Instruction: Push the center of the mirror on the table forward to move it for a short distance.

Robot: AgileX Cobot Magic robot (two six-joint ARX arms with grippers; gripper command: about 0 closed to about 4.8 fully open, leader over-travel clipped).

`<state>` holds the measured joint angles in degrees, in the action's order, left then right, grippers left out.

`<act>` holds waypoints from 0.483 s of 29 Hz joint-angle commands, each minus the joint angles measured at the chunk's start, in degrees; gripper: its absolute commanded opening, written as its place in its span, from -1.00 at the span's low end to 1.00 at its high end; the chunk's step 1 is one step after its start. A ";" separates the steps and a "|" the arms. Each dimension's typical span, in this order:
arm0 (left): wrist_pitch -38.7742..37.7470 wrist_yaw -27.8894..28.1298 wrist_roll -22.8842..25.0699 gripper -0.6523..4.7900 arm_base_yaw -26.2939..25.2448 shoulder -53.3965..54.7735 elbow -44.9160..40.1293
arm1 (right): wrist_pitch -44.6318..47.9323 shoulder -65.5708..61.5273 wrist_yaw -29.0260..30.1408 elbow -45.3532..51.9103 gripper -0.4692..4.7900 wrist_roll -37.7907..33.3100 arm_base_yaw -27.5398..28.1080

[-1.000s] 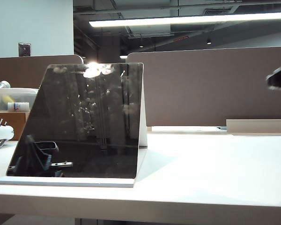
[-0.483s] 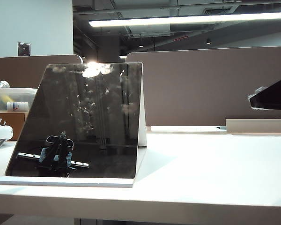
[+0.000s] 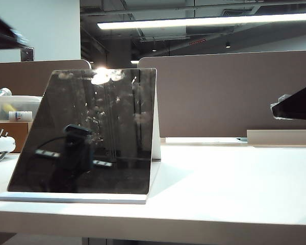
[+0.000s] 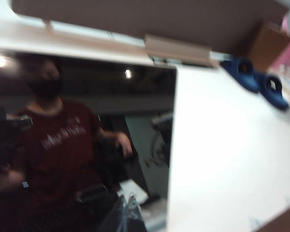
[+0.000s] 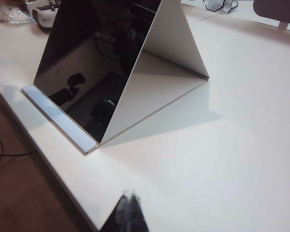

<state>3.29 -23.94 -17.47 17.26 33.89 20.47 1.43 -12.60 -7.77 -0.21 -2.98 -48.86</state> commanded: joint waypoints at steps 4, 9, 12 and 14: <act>1.25 22.75 3.61 -0.78 16.65 15.87 7.39 | 0.52 -0.04 -0.04 0.24 -0.84 0.00 -0.02; 6.12 32.87 0.42 -0.78 22.12 28.35 10.43 | 0.48 -0.07 -0.04 0.24 -0.84 0.00 0.11; 6.88 34.86 -2.05 -0.78 22.05 33.42 11.96 | 0.46 -0.09 -0.04 0.24 -0.84 0.00 0.26; 6.86 35.80 -2.89 -0.78 22.08 36.11 13.00 | 0.48 -0.09 -0.04 0.24 -0.84 0.00 0.26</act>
<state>8.88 10.85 -19.14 39.35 68.75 32.64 1.41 -12.64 -7.77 -0.21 -2.98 -48.60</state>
